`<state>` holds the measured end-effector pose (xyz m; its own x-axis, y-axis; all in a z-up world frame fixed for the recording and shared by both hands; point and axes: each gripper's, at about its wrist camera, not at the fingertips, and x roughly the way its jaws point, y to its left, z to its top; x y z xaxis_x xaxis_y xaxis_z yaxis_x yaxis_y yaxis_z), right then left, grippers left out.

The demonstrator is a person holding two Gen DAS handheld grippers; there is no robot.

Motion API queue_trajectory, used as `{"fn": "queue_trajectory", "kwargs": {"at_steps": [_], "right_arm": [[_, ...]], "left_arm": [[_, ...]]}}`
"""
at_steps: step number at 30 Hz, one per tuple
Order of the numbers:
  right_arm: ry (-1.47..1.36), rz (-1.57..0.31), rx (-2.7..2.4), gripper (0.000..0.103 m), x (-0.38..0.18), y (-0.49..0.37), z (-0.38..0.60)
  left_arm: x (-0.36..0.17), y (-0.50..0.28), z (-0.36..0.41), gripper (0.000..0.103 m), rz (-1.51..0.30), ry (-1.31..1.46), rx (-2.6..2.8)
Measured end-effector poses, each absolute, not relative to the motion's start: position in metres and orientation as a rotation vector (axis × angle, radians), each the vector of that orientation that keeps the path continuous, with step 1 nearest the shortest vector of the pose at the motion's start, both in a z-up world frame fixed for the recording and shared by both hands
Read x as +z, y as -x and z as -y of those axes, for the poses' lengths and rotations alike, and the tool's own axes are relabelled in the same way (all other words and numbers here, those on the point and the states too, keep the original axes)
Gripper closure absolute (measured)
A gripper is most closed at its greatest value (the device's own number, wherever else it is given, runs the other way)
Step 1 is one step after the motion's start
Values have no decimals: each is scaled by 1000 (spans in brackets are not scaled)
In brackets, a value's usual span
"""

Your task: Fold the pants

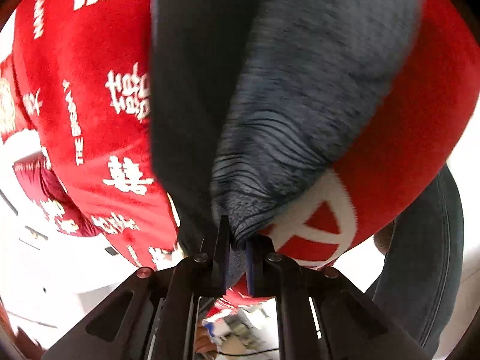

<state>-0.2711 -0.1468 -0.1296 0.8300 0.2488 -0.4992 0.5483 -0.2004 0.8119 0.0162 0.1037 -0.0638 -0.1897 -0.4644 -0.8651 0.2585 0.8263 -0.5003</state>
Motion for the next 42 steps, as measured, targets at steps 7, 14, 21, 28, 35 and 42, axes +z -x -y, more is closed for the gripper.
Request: {"fn": "queue_trajectory", "kwargs": {"at_steps": [7, 14, 21, 28, 35, 42], "right_arm": [[-1603, -762, -172, 95, -56, 210, 206], [-1478, -844, -42, 95, -34, 125, 303], [-1335, -1027, -43, 93, -91, 18, 370], [-1287, -1113, -66, 93, -140, -12, 390], [-1037, -1133, -49, 40, -75, -13, 367], [-769, -1249, 87, 53, -74, -59, 312]], "left_arm": [[4, -41, -64, 82, -1538, 165, -669], [38, -120, 8, 81, -1368, 121, -691], [-34, -186, 79, 81, -1363, -36, -611], [-59, -208, 91, 78, -1416, -21, -528], [4, -179, 73, 3, -1293, -157, -461], [-48, -181, 99, 3, -1300, -313, -313]]}}
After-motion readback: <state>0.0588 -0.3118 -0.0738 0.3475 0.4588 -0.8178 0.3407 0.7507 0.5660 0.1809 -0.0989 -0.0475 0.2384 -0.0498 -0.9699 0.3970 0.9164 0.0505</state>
